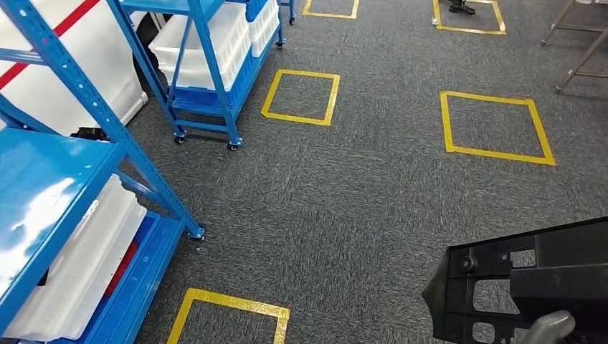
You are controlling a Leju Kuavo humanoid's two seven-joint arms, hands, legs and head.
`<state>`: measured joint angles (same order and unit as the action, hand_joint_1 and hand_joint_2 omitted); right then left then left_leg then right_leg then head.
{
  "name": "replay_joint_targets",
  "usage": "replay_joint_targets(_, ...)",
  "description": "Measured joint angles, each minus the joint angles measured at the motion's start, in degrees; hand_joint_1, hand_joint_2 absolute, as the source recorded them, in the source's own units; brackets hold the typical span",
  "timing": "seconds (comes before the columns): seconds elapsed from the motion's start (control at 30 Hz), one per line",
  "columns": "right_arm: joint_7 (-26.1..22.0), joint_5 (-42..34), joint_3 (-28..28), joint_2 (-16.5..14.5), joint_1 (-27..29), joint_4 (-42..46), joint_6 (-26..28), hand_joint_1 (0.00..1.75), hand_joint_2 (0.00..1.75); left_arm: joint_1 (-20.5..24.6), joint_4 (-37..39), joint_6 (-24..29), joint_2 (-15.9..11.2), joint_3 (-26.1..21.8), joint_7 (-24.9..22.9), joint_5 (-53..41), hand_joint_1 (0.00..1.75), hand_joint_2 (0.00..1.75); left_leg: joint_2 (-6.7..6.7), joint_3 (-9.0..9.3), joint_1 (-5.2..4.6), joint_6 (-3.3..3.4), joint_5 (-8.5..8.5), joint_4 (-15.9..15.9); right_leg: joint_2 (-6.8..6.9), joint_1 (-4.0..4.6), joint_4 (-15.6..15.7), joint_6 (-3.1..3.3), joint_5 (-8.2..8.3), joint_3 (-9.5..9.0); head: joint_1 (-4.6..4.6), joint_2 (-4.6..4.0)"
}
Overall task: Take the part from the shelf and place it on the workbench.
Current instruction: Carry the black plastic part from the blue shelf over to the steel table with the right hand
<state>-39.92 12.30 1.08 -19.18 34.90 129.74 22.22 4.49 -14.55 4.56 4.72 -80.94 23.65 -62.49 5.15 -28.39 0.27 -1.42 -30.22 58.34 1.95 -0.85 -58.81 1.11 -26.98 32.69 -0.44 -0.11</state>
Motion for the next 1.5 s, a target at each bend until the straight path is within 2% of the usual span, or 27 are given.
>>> replay_joint_targets(0.07, -0.05, 0.32, 1.27, 0.49, 0.0, 0.05, 1.43, 1.75, 1.75, -0.07, 0.02, 0.05, -0.21, -0.15, -0.22, 0.07, 0.0, 0.0, -3.43, -2.68, 0.25, -0.33, -3.76, 6.09, -1.38, -0.09, 0.21, 0.61, 0.35, 0.23, -0.13, 0.0)
replay_joint_targets(0.13, -0.05, 0.49, 2.25, 0.97, 0.01, 0.03, 2.65, 1.75, 1.75, -0.3, 0.05, 0.09, -0.25, -0.28, -0.44, 0.12, 0.0, 0.0, -4.56, -6.37, 0.3, -0.34, -6.97, 13.8, -2.97, 0.17, 0.16, 0.9, 0.51, 0.51, -0.16, 0.0)
replay_joint_targets(0.17, -0.05, 0.48, 2.57, 1.22, 0.02, 0.03, 3.2, 1.75, 1.75, -0.4, 0.09, 0.09, -0.26, -0.32, -0.5, 0.18, 0.0, 0.0, -4.65, -7.37, 0.29, -0.25, -7.08, 15.66, -3.83, 0.33, 0.12, 0.97, 0.56, 0.56, -0.15, 0.0)
replay_joint_targets(0.23, -0.05, 0.38, 3.13, 1.78, 0.04, 0.03, 4.41, 1.75, 1.75, -0.49, 0.15, 0.04, -0.29, -0.36, -0.54, 0.3, 0.0, 0.0, -5.13, -6.15, 0.27, 0.22, -3.81, 12.44, -5.55, 0.57, 0.04, 1.01, 0.61, 0.42, -0.15, 0.0)
replay_joint_targets(0.3, -0.05, 0.42, 3.86, 2.48, -0.03, 0.04, 6.16, 1.75, 1.75, -0.5, 0.17, -0.02, -0.46, -0.39, -0.53, 0.36, 0.0, 0.0, -8.12, -2.68, 0.24, 0.9, 0.49, 4.1, -7.11, 0.62, -0.07, 0.84, 0.7, 0.35, -0.13, 0.0)
replay_joint_targets(0.37, -0.05, 0.9, 4.93, 3.5, -0.29, 0.08, 8.78, 1.75, 1.75, -0.57, 0.18, -0.03, -0.65, -0.4, -0.51, 0.34, 0.0, 0.0, -10.72, -0.92, 0.13, 1.28, 2.0, -0.69, -8.58, 0.39, -0.18, 0.27, 0.99, 0.77, -0.12, 0.0)
replay_joint_targets(0.43, -0.06, 1.62, 6.26, 4.84, -0.5, 0.27, 11.83, 1.75, 1.75, -0.55, 0.19, -0.03, -0.7, -0.42, -0.46, 0.26, 0.0, 0.0, -10.1, -0.71, -0.11, 1.51, 2.08, -1.41, -10.17, 0.08, 0.03, -0.62, 1.47, 1.3, -0.13, 0.0)
replay_joint_targets(0.47, -0.08, 1.93, 6.91, 5.51, -0.53, 0.43, 13.05, 1.75, 1.75, -0.45, 0.19, -0.03, -0.7, -0.43, -0.44, 0.2, 0.0, 0.0, -9.27, -0.52, -0.08, 1.74, 2.42, -1.85, -9.95, 0.03, -0.15, -0.91, 1.48, 1.53, -0.12, 0.0)
replay_joint_targets(0.53, -0.1, 2.27, 7.98, 6.68, -0.73, 0.71, 14.48, 1.75, 1.75, -0.32, 0.19, -0.02, -0.68, -0.44, -0.49, 0.14, 0.0, 0.0, -7.51, -0.17, 0.1, 2.38, 3.19, -2.97, -6.85, 0.29, -2.85, -1.26, -0.3, 2.95, 0.07, 0.0)
replay_joint_targets(0.6, -0.11, 2.33, 8.98, 7.9, -1.08, 0.79, 15.34, 1.75, 1.75, -0.42, 0.19, 0.11, -0.69, -0.51, -0.87, 0.26, 0.0, 0.0, -5.56, -0.15, 0.08, 2.74, 3.47, -3.42, -3.28, 0.33, -9.69, -1.53, -4.19, 6.19, 0.24, 0.0)
replay_joint_targets(0.67, -0.1, 2.23, 9.89, 8.95, -1.24, 0.79, 15.94, 1.75, 1.75, -0.51, 0.2, 0.3, -0.72, -0.67, -1.31, 0.47, 0.0, 0.0, -3.54, -0.25, 0.0, 2.71, 3.4, -3.36, -2.44, -0.06, -15.33, -2.02, -6.22, 8.76, 0.25, 0.0)
replay_joint_targets(0.7, -0.09, 2.19, 10.28, 9.38, -1.27, 0.79, 16.17, 1.75, 1.75, -0.49, 0.22, 0.37, -0.72, -0.76, -1.41, 0.55, 0.0, 0.0, -2.64, -0.28, 0.02, 2.6, 3.32, -3.32, -2.22, -0.3, -15.41, -2.28, -5.69, 8.64, 0.25, 0.0)
replay_joint_targets(0.77, -0.08, 2.21, 11.01, 10.13, -1.34, 0.79, 16.63, 1.75, 1.75, -0.34, 0.34, 0.49, -0.67, -0.95, -1.5, 0.58, 0.0, 0.0, -1.12, -0.2, 0.15, 2.12, 2.96, -3.01, -0.89, -0.75, -8.88, -2.79, -2.38, 4.76, 0.26, 0.0)
replay_joint_targets(0.83, -0.05, 2.3, 11.71, 10.8, -1.56, 0.78, 17.16, 1.75, 1.75, -0.2, 0.48, 0.66, -0.72, -1.13, -1.62, 0.57, 0.0, 0.0, 0.01, -0.03, 0.05, 1.33, 2.29, -2.42, 1.42, -0.76, -1.99, -2.64, -0.35, 0.77, 0.22, 0.0)
replay_joint_targets(0.87, -0.04, 2.36, 12.02, 11.05, -1.67, 0.79, 17.35, 1.75, 1.75, -0.11, 0.52, 0.74, -0.76, -1.2, -1.72, 0.57, 0.0, 0.0, 0.46, 0.13, -0.05, 0.92, 2.0, -2.16, 2.05, -0.63, -0.44, -2.32, -0.19, -0.07, 0.15, 0.0)
replay_joint_targets(0.93, -0.03, 2.43, 12.53, 11.39, -1.77, 0.81, 17.63, 1.75, 1.75, 0.05, 0.56, 0.84, -0.79, -1.26, -1.95, 0.56, 0.0, 0.0, 1.42, 0.56, -0.04, 0.23, 1.69, -2.03, 1.23, -0.4, -0.38, -1.43, -0.38, 0.13, 0.05, 0.0)
replay_joint_targets(0.97, -0.04, 2.44, 12.72, 11.5, -1.76, 0.82, 17.73, 1.75, 1.75, 0.15, 0.58, 0.84, -0.76, -1.27, -2.08, 0.56, 0.0, 0.0, 1.43, 0.72, 0.09, -0.15, 1.51, -1.94, 0.58, -0.41, -0.34, -1.0, -0.27, 0.23, 0.0, 0.0)
replay_joint_targets(1.03, -0.05, 2.46, 13.03, 11.64, -1.78, 0.83, 17.81, 1.75, 1.75, 0.24, 0.66, 0.82, -0.69, -1.28, -2.32, 0.55, 0.0, 0.0, -0.77, -0.03, 0.41, -0.71, -0.35, 0.26, -0.68, -0.49, -0.19, -0.22, 0.09, 0.42, -0.03, 0.0)
replay_joint_targets(1.1, -0.05, 2.56, 13.34, 11.75, -1.85, 0.84, 17.8, 1.75, 1.75, 0.15, 0.76, 0.82, -0.62, -1.29, -2.66, 0.54, 0.0, 0.0, -3.78, -3.17, 0.55, -0.81, -4.29, 7.05, -1.92, -0.34, -0.15, 0.31, 0.37, 0.7, -0.06, 0.0)
replay_joint_targets(1.13, -0.05, 2.68, 13.51, 11.83, -1.88, 0.83, 17.79, 1.75, 1.75, 0.05, 0.82, 0.82, -0.58, -1.3, -2.91, 0.55, 0.0, 0.0, -4.36, -5.19, 0.53, -0.71, -6.0, 11.19, -2.65, -0.13, -0.19, 0.49, 0.47, 0.84, -0.07, 0.0)
replay_joint_targets(1.17, -0.05, 2.86, 13.69, 11.9, -1.88, 0.83, 17.78, 1.75, 1.75, -0.05, 0.88, 0.82, -0.56, -1.31, -3.18, 0.56, 0.0, 0.0, -4.57, -6.77, 0.49, -0.54, -6.75, 14.24, -3.48, 0.09, -0.23, 0.62, 0.53, 0.92, -0.07, 0.0)
replay_joint_targets(1.2, -0.05, 3.05, 13.85, 11.97, -1.87, 0.82, 17.78, 1.75, 1.75, -0.13, 0.94, 0.82, -0.55, -1.32, -3.42, 0.59, 0.0, 0.0, -4.68, -7.45, 0.43, -0.28, -6.25, 15.2, -4.37, 0.3, -0.26, 0.7, 0.59, 0.95, -0.07, 0.0)
replay_joint_targets(1.27, -0.05, 3.48, 14.09, 12.07, -1.86, 0.81, 17.78, 1.75, 1.75, -0.17, 1.02, 0.84, -0.55, -1.34, -3.67, 0.61, 0.0, 0.0, -5.46, -5.73, 0.22, 0.52, -2.37, 10.42, -6.1, 0.57, -0.3, 0.75, 0.66, 0.87, -0.06, 0.0)
replay_joint_targets(1.33, -0.05, 3.82, 14.23, 12.15, -1.86, 0.81, 17.78, 1.75, 1.75, -0.13, 1.04, 0.84, -0.62, -1.39, -3.73, 0.62, 0.0, 0.0, -8.54, -2.55, -0.06, 1.35, 1.12, 2.57, -7.56, 0.55, -0.34, 0.56, 0.82, 0.88, -0.02, 0.0)
replay_joint_targets(1.4, -0.05, 4.01, 14.3, 12.23, -1.84, 0.81, 17.78, 1.75, 1.75, -0.07, 1.05, 0.84, -0.69, -1.44, -3.79, 0.63, 0.0, 0.0, -10.21, -1.22, -0.41, 1.7, 2.05, -0.95, -8.85, 0.26, -0.34, -0.02, 1.09, 1.18, -0.06, 0.0)
replay_joint_targets(1.47, -0.05, 4.07, 14.38, 12.31, -1.77, 0.8, 17.78, 1.75, 1.75, 0.04, 1.07, 0.84, -0.65, -1.46, -3.81, 0.65, 0.0, 0.0, -8.87, -1.01, -0.47, 1.96, 2.49, -1.58, -9.88, 0.1, -0.2, -0.76, 1.4, 1.5, -0.11, 0.0)
replay_joint_targets(1.5, -0.06, 4.1, 14.42, 12.36, -1.7, 0.79, 17.78, 1.75, 1.75, 0.13, 1.08, 0.84, -0.61, -1.48, -3.82, 0.67, 0.0, 0.0, -8.18, -0.83, -0.38, 2.18, 2.87, -2.11, -9.1, 0.18, -0.47, -1.01, 1.19, 1.72, -0.07, 0.0)
